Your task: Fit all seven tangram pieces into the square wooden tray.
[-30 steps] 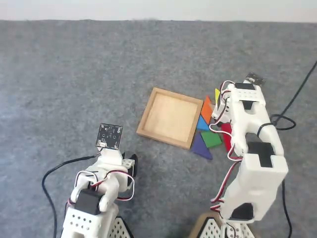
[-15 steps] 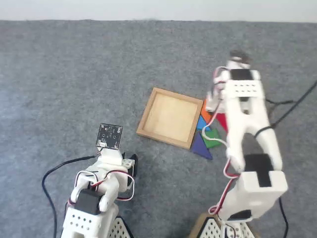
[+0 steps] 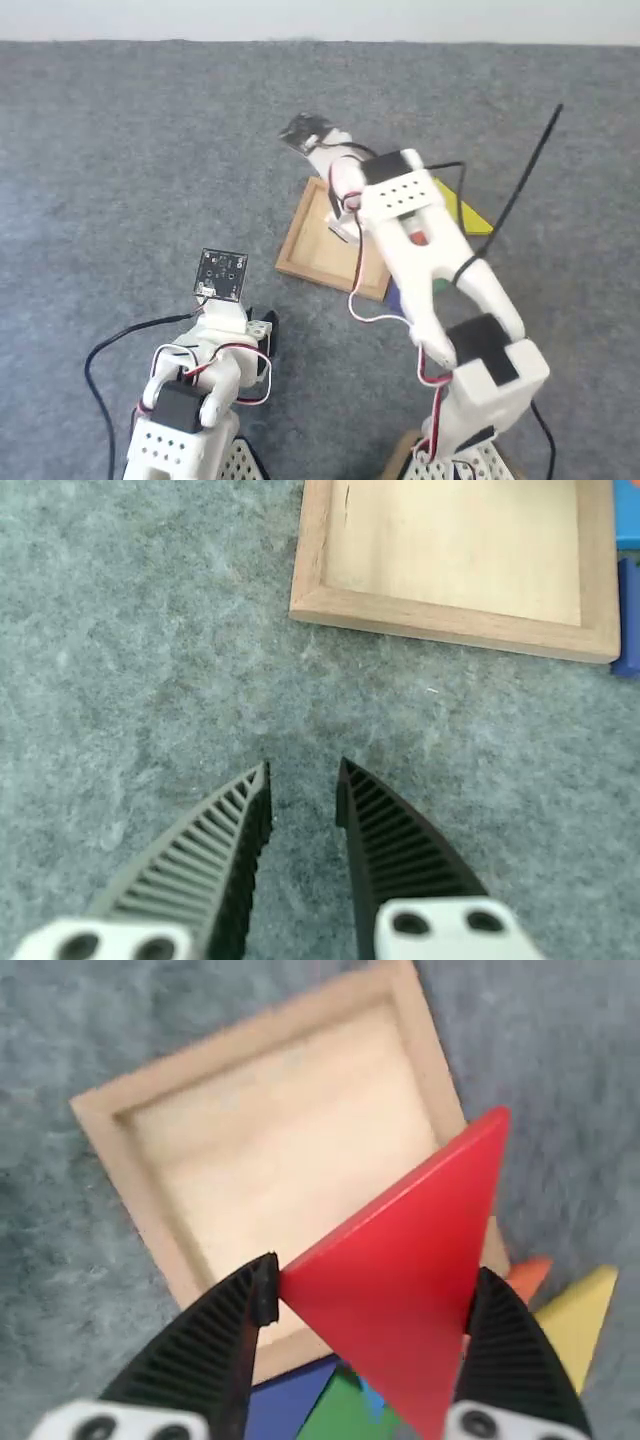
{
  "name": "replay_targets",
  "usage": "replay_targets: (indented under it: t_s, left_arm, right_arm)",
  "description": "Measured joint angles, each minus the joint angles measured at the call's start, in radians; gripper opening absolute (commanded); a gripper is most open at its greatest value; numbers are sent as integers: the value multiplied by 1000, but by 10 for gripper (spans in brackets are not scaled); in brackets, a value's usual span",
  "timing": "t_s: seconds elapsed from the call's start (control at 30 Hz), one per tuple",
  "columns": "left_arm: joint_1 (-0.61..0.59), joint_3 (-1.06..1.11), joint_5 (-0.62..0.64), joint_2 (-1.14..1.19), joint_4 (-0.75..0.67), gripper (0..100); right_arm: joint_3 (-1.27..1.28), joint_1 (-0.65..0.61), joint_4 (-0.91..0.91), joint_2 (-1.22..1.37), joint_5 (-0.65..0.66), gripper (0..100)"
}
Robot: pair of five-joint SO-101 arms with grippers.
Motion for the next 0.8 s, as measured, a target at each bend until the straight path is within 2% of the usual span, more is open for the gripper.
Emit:
replay_targets:
  t_s: [0.2,0.4,0.47,0.7,0.8]
  left_arm:
    - [0,0,0,0,0,105]
    - [0,0,0,0,0,105]
    - [0,0,0,0,0,105]
    - [0,0,0,0,0,105]
    - [0,0,0,0,0,105]
  right_arm:
    - [-201,-9,-5,224,114,209]
    - [-457,-5,167,431,405,209]
    - [-525,-9,212,471,463,210]
    - [-591,-5,235,531,489,217]
    - [-591,-9,235,532,491,267]
